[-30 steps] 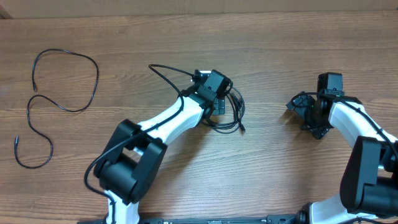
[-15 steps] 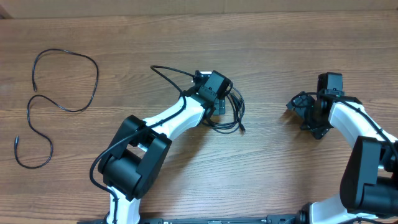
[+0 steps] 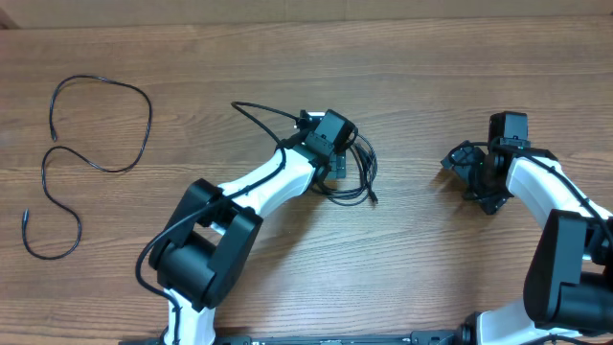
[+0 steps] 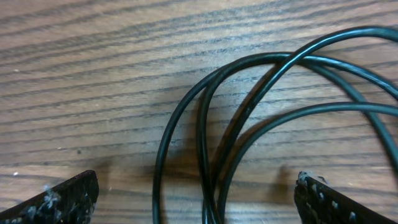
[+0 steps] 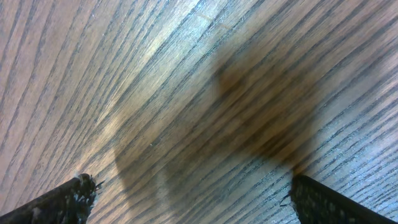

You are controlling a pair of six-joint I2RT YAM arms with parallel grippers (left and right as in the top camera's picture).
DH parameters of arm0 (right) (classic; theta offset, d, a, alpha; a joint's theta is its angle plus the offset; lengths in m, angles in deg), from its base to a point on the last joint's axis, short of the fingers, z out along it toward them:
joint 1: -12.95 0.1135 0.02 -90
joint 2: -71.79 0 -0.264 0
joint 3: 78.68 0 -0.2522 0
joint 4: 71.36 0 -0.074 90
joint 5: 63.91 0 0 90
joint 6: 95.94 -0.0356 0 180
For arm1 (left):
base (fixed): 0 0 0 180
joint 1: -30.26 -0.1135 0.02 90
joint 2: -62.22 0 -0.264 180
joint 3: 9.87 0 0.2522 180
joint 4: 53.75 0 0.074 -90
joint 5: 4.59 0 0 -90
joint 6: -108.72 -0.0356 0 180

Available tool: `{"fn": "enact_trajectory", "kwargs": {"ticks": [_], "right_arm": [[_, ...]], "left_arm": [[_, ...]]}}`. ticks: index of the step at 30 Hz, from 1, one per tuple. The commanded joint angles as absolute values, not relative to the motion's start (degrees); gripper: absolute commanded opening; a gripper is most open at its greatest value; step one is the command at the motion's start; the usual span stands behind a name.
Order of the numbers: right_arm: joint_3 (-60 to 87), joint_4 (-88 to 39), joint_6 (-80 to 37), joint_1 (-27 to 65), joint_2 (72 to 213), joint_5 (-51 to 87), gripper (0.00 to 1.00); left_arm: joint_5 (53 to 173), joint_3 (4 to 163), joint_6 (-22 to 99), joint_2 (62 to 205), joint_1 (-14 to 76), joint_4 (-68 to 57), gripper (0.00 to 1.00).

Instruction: Untangle cables

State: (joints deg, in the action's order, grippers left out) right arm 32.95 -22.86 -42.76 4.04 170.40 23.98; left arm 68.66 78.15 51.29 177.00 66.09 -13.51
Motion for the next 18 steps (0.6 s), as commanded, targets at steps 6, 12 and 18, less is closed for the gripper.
{"fn": "enact_trajectory", "kwargs": {"ticks": [6, 12, 18], "right_arm": [[32.9, -23.0, -42.5, 4.0, 169.3, 24.1, 1.0], [32.9, -23.0, -42.5, 4.0, 169.3, 24.1, 1.0], [32.9, -23.0, -42.5, 4.0, 169.3, 24.1, 1.0]], "left_arm": [[68.9, 79.1, 50.9, 172.2, 65.5, -13.2, 1.0], [68.9, 79.1, 50.9, 172.3, 65.5, -13.2, 1.0], [70.0, 79.1, 50.9, 172.3, 65.5, -13.2, 1.0]]}}
